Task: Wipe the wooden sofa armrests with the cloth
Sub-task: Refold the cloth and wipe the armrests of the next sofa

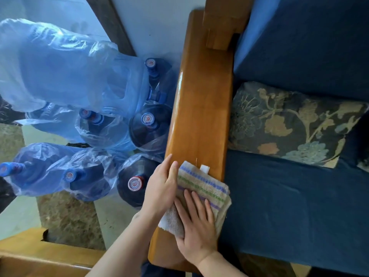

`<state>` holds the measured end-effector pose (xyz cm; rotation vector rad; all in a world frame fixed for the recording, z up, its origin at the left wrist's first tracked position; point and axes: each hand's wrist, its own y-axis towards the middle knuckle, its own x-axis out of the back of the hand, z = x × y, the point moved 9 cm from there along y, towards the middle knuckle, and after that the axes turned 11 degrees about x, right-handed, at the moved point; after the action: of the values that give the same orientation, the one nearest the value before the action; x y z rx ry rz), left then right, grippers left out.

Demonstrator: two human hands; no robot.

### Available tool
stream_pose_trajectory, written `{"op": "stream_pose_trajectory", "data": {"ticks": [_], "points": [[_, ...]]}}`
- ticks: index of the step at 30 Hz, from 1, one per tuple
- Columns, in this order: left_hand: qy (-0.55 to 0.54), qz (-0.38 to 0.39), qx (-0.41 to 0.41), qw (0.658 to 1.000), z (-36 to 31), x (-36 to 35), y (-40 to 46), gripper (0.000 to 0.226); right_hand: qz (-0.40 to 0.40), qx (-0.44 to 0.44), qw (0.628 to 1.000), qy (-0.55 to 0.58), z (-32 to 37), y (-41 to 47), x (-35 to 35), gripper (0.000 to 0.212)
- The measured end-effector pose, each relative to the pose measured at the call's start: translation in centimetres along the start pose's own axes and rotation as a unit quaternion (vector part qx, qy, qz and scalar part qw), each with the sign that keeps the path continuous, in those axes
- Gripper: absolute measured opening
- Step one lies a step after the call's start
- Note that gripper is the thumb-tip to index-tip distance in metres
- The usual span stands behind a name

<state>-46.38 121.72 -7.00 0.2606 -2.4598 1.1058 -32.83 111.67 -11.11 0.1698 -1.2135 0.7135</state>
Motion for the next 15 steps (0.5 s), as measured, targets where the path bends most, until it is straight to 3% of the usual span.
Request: {"op": "stream_pose_trajectory", "data": {"ticks": [5, 10, 15], "points": [[0.028, 0.056, -0.026, 0.998, -1.1, 0.7, 2.0, 0.060, -0.015, 0.112, 0.993, -0.015, -1.6, 2.9, 2.1, 0.080], [0.099, 0.028, -0.033, 0.994, -2.2, 0.0, 3.9, 0.047, -0.021, 0.209, 0.977, -0.020, -3.5, 5.6, 4.3, 0.078], [0.088, 0.007, -0.041, 0.995, -3.3, 0.0, 5.7, 0.056, -0.021, 0.252, 0.967, -0.002, -5.3, 7.8, 5.8, 0.070]]}}
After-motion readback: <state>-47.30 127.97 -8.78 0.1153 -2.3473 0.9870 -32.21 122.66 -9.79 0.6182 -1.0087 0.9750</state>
